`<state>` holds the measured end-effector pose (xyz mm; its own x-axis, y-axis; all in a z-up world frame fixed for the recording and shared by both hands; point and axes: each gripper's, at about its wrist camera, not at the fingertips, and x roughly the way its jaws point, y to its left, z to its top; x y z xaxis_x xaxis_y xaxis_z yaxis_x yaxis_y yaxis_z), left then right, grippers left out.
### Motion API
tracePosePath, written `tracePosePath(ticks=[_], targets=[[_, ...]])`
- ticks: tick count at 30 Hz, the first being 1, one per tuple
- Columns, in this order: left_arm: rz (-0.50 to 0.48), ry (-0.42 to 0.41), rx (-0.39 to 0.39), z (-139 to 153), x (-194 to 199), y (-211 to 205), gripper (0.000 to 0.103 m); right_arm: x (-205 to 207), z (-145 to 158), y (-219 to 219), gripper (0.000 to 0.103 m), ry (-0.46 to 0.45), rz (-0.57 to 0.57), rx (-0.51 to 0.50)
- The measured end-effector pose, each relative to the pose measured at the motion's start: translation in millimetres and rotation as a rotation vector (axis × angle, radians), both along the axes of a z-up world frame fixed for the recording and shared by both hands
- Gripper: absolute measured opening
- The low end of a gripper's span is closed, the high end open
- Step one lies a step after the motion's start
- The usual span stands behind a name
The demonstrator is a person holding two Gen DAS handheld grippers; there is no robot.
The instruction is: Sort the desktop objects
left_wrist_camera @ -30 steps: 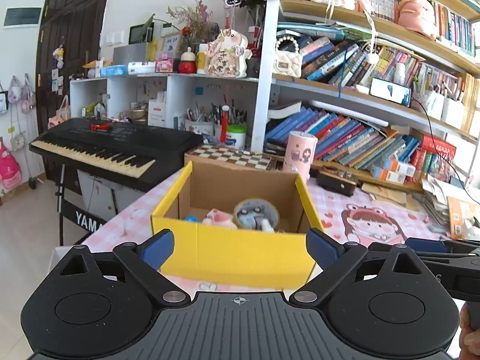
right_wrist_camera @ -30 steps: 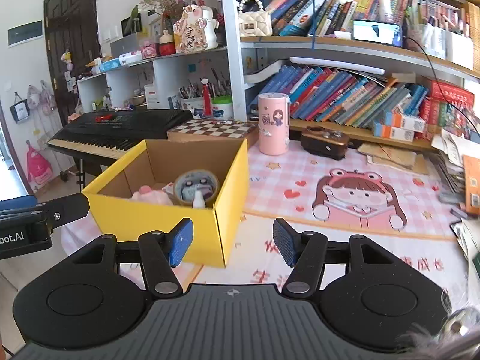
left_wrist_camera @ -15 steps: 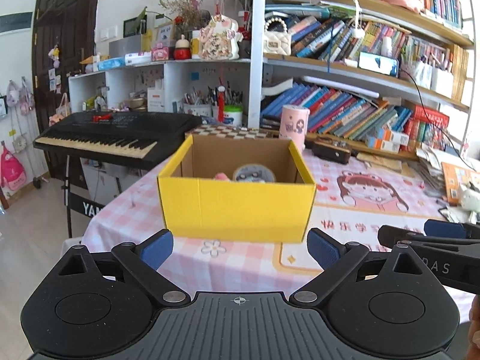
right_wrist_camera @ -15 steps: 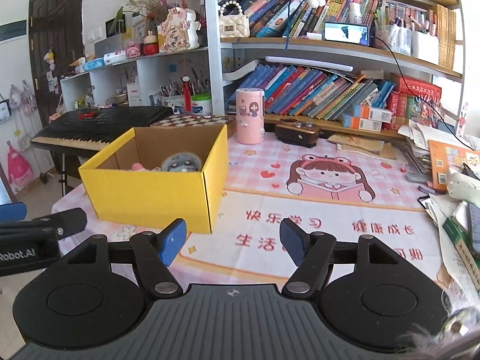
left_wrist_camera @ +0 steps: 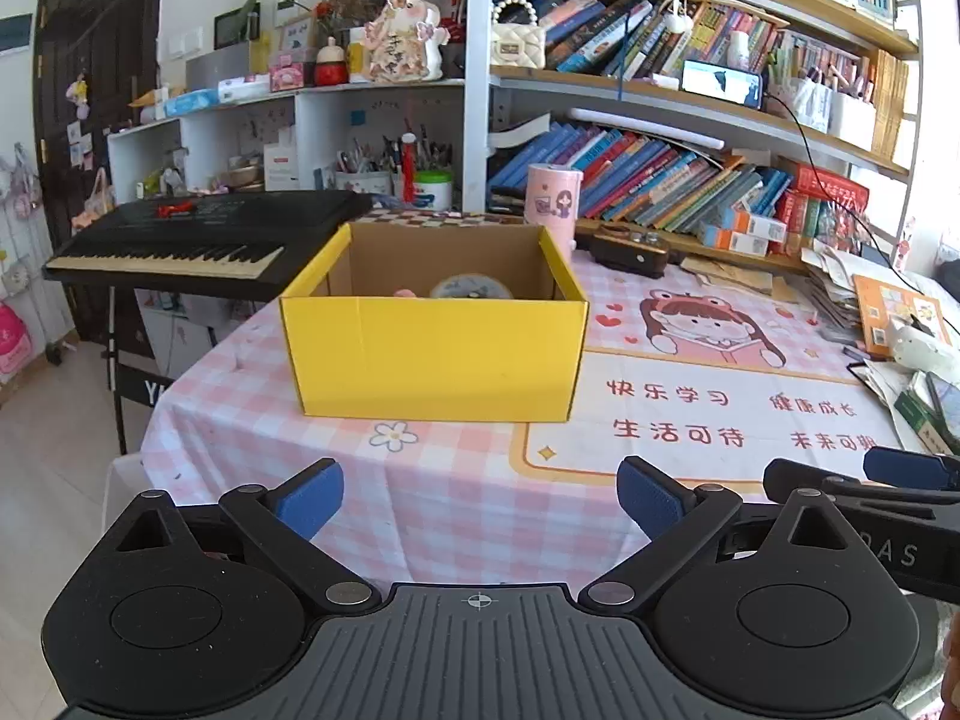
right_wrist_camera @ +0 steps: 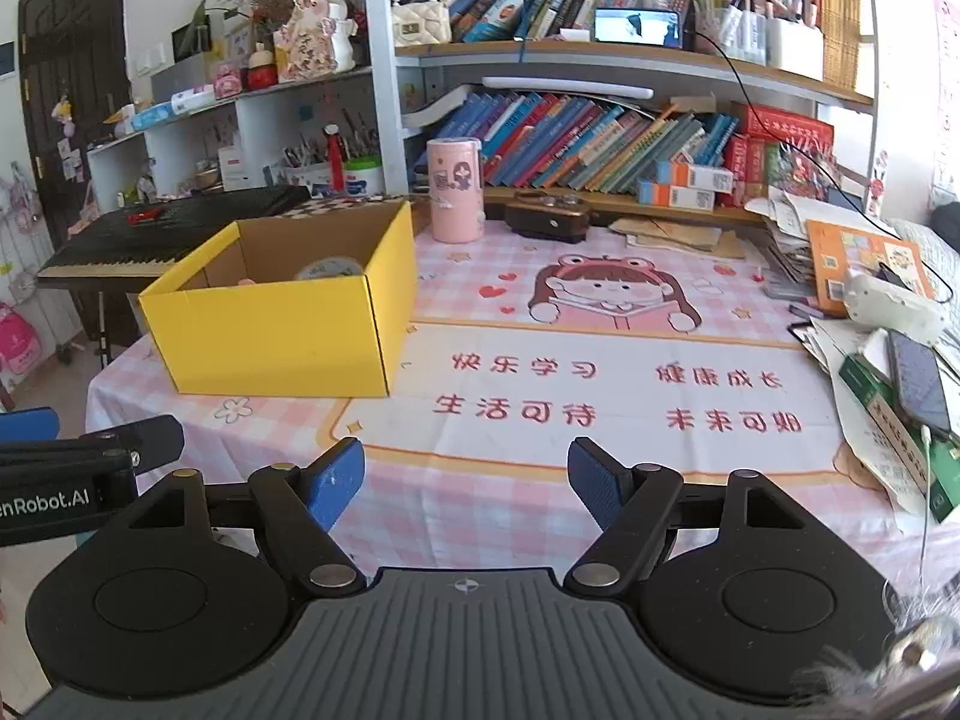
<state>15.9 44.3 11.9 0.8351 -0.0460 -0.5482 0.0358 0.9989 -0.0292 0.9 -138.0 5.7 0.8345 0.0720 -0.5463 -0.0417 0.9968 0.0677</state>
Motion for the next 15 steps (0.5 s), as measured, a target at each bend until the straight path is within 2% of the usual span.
tracePosePath(ticks=[4, 10, 15], targets=[[-0.009, 0.011, -0.002, -2.4, 0.1, -3.3, 0.100, -1.7, -1.9, -2.2, 0.083, 0.011, -0.010, -0.006], [-0.004, 0.025, -0.008, -3.6, 1.7, -3.4, 0.101, 1.2, -3.8, -3.5, 0.087, 0.033, -0.025, -0.011], [0.003, 0.047, -0.007, -6.7, 4.0, -3.3, 0.103, 3.1, -5.9, -3.1, 0.096, 0.051, -0.037, -0.018]])
